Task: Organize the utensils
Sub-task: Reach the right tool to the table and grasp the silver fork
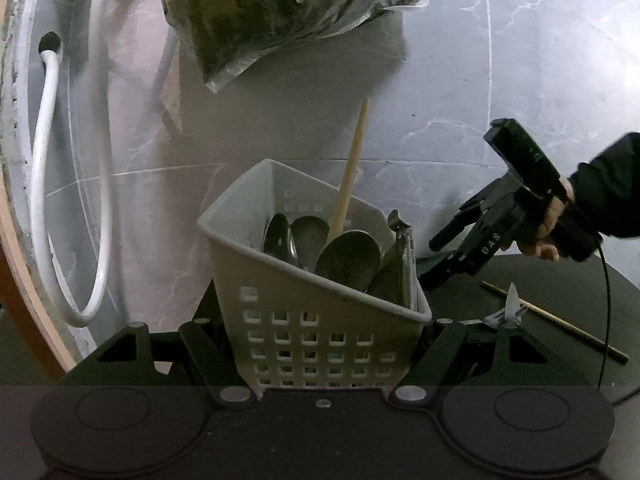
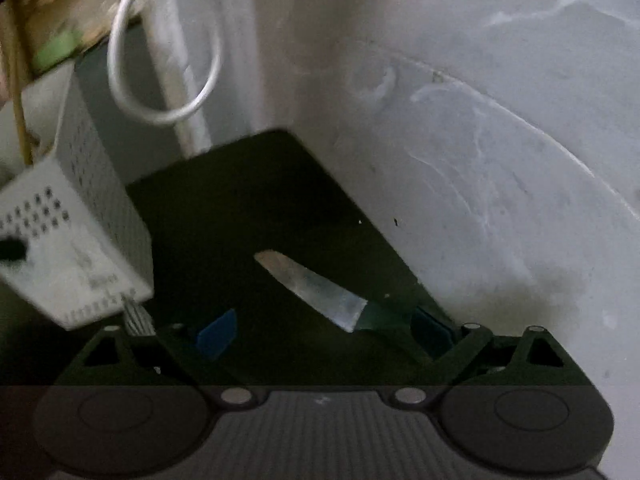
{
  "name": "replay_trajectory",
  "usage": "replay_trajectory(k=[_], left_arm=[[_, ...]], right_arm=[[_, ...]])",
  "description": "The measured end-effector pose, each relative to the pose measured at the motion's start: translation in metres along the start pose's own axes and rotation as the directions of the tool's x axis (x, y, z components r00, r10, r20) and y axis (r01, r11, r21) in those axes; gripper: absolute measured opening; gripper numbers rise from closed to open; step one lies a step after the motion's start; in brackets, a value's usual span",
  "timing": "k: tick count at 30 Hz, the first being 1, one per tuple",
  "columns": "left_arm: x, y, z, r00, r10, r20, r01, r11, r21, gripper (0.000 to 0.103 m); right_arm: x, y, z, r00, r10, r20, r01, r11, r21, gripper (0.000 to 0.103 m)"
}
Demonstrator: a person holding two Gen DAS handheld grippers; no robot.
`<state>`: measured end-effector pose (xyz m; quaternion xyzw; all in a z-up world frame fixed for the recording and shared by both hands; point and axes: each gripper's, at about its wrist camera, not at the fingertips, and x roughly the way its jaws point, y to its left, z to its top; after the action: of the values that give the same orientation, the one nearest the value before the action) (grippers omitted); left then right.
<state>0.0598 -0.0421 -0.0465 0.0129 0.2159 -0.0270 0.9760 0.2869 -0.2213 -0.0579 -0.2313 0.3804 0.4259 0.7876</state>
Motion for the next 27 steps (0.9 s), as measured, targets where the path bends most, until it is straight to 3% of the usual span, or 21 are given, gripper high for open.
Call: replay_trajectory(k=[3,7,9,10,13,15,17,23,27], left_arm=[[0.001,-0.003,0.000,1.000,0.014,0.001,-0.014,1.000,-0.007,0.077],[0.001,-0.004,0.000,1.000,0.023,0.003,-0.023,1.000,-0.011,0.077],[0.001,-0.004,0.000,1.000,0.022,0.002,-0.022,1.000,-0.009,0.077],[0.001,-0.003,0.000,1.000,0.020,0.001,-0.020,1.000,-0.008,0.077],[0.000,-0.002,0.000,1.000,0.012,-0.001,-0.012,1.000,-0.003,0.077],[0.000,-0.001,0.000,1.000,0.007,-0.002,-0.007,1.000,-0.001,0.077],[0.002,0.000,0.002,1.000,0.007,-0.006,-0.007,1.000,0.000,0.077],[0.002,-0.001,0.003,1.000,0.012,-0.012,-0.012,1.000,-0.001,0.077],[0.002,-0.001,0.002,1.000,0.013,-0.008,-0.013,1.000,-0.005,0.077]], right_arm=[[0.010,-0.010,-0.003,0.997,0.042,-0.070,-0.045,0.998,-0.038,0.093],[0.004,0.001,-0.011,0.996,-0.002,-0.094,-0.007,0.995,-0.096,0.095],[0.005,0.006,-0.016,0.990,-0.012,-0.143,-0.004,0.994,-0.111,0.086],[0.004,0.005,-0.021,0.987,0.036,-0.158,-0.046,0.997,-0.059,0.087],[-0.013,0.019,-0.027,0.995,-0.010,-0.101,0.002,0.997,-0.082,0.073],[-0.022,0.020,-0.019,0.999,-0.032,-0.026,0.030,0.997,-0.073,0.085],[-0.020,0.022,-0.013,0.999,-0.054,-0.007,0.053,0.992,-0.114,0.096],[-0.005,0.013,-0.022,1.000,-0.026,-0.013,0.026,0.999,-0.039,0.096],[-0.015,0.005,-0.028,0.994,0.110,0.011,-0.110,0.990,0.088,0.096]])
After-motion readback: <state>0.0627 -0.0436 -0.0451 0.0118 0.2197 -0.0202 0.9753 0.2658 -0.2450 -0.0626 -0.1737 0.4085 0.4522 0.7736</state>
